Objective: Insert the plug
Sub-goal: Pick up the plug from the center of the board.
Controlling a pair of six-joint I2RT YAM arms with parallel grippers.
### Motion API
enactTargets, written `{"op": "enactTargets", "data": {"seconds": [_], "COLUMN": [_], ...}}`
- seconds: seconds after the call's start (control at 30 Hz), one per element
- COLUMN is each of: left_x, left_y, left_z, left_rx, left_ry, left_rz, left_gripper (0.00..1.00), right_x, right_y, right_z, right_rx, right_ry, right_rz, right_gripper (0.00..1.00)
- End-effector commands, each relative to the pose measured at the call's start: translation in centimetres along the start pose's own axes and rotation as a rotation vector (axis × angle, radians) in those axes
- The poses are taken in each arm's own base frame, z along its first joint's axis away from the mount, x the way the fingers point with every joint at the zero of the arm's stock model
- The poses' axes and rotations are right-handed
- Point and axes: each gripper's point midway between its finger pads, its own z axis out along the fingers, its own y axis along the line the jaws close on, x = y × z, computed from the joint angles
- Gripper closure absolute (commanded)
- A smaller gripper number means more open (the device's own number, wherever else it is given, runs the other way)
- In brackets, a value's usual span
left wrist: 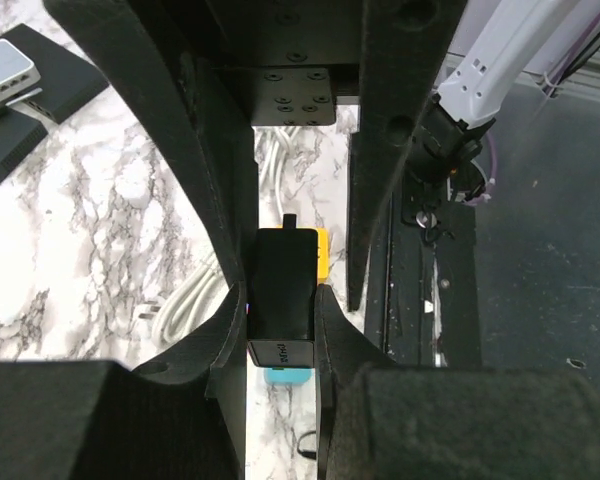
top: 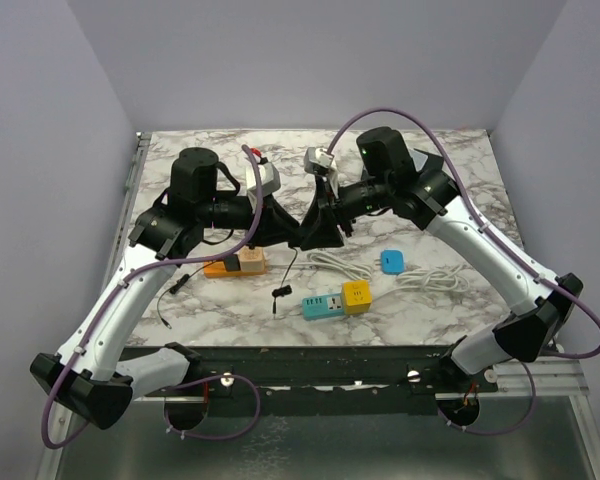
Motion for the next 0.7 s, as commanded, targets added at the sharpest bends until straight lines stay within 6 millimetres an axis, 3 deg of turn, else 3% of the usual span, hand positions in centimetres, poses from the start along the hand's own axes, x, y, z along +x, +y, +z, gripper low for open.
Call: {"op": "enactTargets", "data": {"seconds": [0.0, 0.07, 0.1, 0.17, 0.2, 0.23, 0.3, 0.33, 0.43, 0.67], "left_x": [-1.5, -1.6, -1.7, -2.1, -2.2, -2.5, -2.9, -3.0, -2.7, -0.6], "left_y": [-0.8, -0.8, -0.8, -0.6, -0.5, -0.4, -0.3, -0.5, -1.2, -2.6], "left_z": [-0.3, -0.3, -0.3, -0.4, -0.5, -0.6, -0.7, -0.8, -1.0, -0.9], "left_rx": [0.030, 0.028, 0.026, 0.015, 0.004, -0.010, -0.027, -0.029, -0.011, 0.048], "left_ry": [-0.020, -0.021, -0.023, -0.026, -0.027, -0.028, -0.033, -0.037, -0.039, -0.021], "left_rz": [0.046, 0.051, 0.055, 0.063, 0.064, 0.056, 0.048, 0.043, 0.016, -0.055], "left_gripper": [1.00, 1.00, 1.00, 1.00, 0.87, 0.64, 0.28, 0.20, 0.15, 0.14], "right_x": [-0.2, 0.0, 0.1, 0.5, 0.6, 0.7, 0.8, 0.4, -0.8, -2.9], "right_y": [-0.6, -0.7, -0.8, -0.8, -0.9, -0.9, -1.0, -1.1, -1.1, 0.0], "right_z": [0.0, -0.1, -0.1, -0.1, -0.1, -0.2, -0.3, -0.3, -1.3, -2.2], "right_rx": [0.043, 0.056, 0.065, 0.071, 0.078, 0.085, 0.103, 0.121, 0.194, 0.212], "right_ry": [-0.003, -0.003, -0.001, 0.003, 0.001, -0.004, -0.023, -0.053, -0.142, -0.311], "right_rz": [-0.025, -0.029, -0.026, -0.023, -0.024, -0.025, -0.035, -0.055, -0.101, -0.139], "right_gripper": [0.63, 0.92, 0.99, 0.99, 0.99, 0.99, 0.99, 0.99, 0.99, 0.99]}}
